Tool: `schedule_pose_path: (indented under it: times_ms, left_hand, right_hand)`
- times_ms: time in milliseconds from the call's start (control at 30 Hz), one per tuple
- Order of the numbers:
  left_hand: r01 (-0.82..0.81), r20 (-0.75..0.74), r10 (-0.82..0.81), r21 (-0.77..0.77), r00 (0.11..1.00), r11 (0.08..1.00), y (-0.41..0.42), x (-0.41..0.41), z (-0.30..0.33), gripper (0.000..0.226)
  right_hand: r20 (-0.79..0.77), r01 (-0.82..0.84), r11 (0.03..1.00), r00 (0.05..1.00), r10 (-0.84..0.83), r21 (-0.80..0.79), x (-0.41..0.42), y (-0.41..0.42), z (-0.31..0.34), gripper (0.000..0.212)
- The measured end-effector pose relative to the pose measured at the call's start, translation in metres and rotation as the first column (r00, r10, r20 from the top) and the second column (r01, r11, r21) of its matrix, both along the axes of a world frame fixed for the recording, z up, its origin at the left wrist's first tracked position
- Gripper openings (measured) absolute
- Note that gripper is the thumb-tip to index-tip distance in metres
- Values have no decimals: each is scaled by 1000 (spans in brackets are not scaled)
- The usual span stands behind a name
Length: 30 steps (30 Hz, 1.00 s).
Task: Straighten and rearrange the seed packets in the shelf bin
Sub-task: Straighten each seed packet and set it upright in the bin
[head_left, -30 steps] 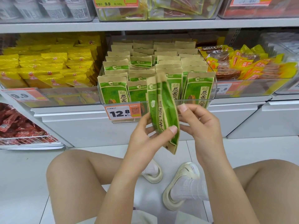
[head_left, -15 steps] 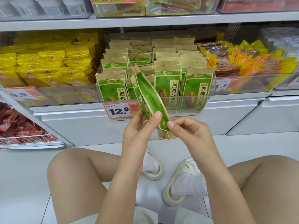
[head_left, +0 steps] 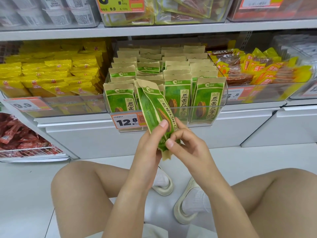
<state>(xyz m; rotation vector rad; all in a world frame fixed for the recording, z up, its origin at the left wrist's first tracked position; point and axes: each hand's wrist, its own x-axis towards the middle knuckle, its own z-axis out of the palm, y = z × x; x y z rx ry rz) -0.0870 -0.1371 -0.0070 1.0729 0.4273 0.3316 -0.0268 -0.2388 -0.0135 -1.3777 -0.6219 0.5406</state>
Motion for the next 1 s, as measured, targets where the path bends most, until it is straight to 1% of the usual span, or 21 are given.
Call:
schedule_pose_path:
  times_ms: [33, 100, 167, 200, 267, 333, 400, 433, 500, 567, 633, 700, 767, 800, 867, 933, 1000]
  left_hand:
    - [-12, -12, 12, 26, 1000, 1000, -1, 0, 1, 43]
    - [-43, -24, 45, 72, 999, 996, -2, 0, 3, 38]
    - [-62, -11, 63, 100, 998, 993, 1, -1, 4, 32]
    - [-63, 6, 63, 125, 998, 990, 3, -1, 5, 32]
    - [-42, 49, 33, 196, 998, 980, 6, -2, 6, 34]
    - [-25, 76, 5, 266, 997, 964, 10, 0, 9, 35]
    - [-15, 80, -15, 366, 997, 931, 18, 8, 14, 34]
    - [-12, 73, -22, 436, 997, 900, 23, 14, 17, 34]
    - [-22, 43, -5, 602, 999, 798, 35, 28, 27, 36]
    - [-45, 15, 53, 774, 998, 631, 49, 44, 43, 37]
    - [-47, 2, 92, 870, 996, 490, 61, 59, 60, 40]
    - [-16, -37, 129, 922, 991, 386, 71, 75, 70, 46]
    - [39, -88, 167, 960, 982, 278, 80, 88, 72, 49]
    - [69, -112, 169, 967, 979, 243, 83, 92, 71, 50]
    - [127, -162, 159, 970, 974, 206, 86, 97, 66, 52]
    - [171, -197, 162, 972, 967, 158, 88, 100, 59, 50]
    - [183, -193, 163, 980, 967, 78, 91, 102, 53, 45]
  right_hand:
    - [-10, 26, 999, 1000, -25, 39, -2, 1, 0, 17]
    - [-105, 131, 986, 987, -120, 105, -3, 3, 2, 15]
    - [-174, 238, 965, 961, -216, 112, 2, 3, 1, 18]
    - [-187, 264, 959, 952, -242, 101, 6, 1, -1, 26]
    - [-212, 264, 961, 946, -243, 76, 17, -3, 2, 44]
    - [-201, 220, 974, 958, -206, 50, 30, -6, 9, 52]
    - [-117, 179, 984, 977, -176, 14, 45, -7, 20, 57]
    - [-61, 170, 985, 983, -171, -8, 53, -6, 25, 57]
    - [64, 160, 986, 985, -157, -45, 71, -4, 38, 53]
    - [181, 169, 982, 972, -152, -80, 88, 1, 52, 47]
    - [295, 194, 969, 945, -143, -153, 107, 6, 65, 40]
    - [413, 219, 942, 905, -100, -252, 126, 10, 75, 43]
    - [487, 226, 912, 873, -33, -343, 142, 13, 79, 43]
    - [521, 232, 891, 853, 6, -389, 148, 13, 80, 39]
    - [589, 263, 839, 804, 83, -476, 156, 14, 77, 33]
    - [632, 297, 791, 762, 142, -536, 161, 14, 71, 38]
    - [667, 334, 760, 726, 170, -557, 165, 16, 66, 40]
